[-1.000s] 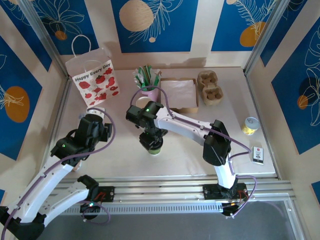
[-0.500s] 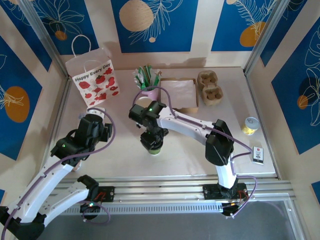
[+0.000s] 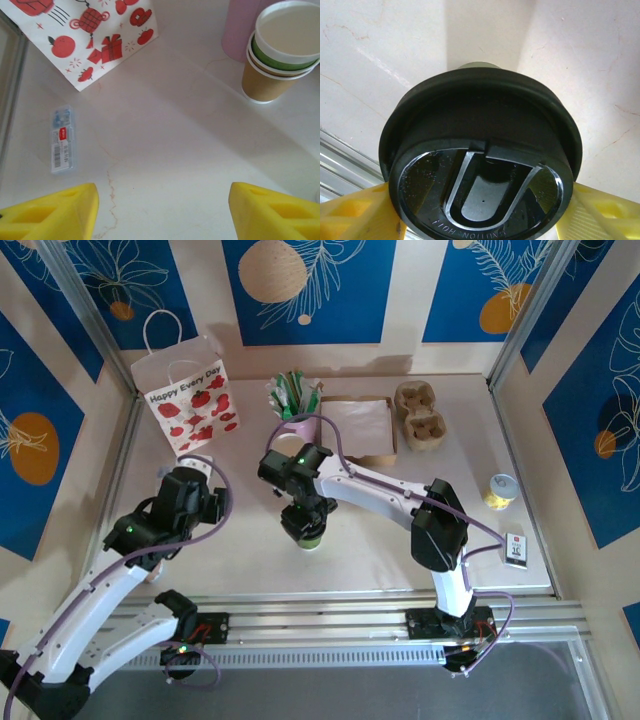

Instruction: Pack the takeout coffee

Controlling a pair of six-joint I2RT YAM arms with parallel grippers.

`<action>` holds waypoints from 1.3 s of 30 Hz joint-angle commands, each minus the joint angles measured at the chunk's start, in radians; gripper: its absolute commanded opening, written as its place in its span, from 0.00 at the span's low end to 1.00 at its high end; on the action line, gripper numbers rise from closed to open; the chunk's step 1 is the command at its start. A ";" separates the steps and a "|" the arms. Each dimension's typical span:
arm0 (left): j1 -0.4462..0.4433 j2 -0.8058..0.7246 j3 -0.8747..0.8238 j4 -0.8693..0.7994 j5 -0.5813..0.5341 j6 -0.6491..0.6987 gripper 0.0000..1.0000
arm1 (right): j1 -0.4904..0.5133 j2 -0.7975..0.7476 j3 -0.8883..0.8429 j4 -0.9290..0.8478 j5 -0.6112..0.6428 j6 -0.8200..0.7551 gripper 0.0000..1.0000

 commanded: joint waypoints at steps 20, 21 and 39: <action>0.016 0.267 0.036 0.061 0.501 -0.247 0.70 | -0.033 0.035 0.104 -0.066 -0.012 -0.077 0.78; 0.016 0.265 0.034 0.061 0.501 -0.248 0.70 | -0.032 0.033 0.110 -0.067 -0.011 -0.078 0.78; 0.015 0.308 -0.025 0.156 0.594 -0.336 0.69 | -0.039 -0.099 0.114 -0.057 -0.069 -0.073 0.69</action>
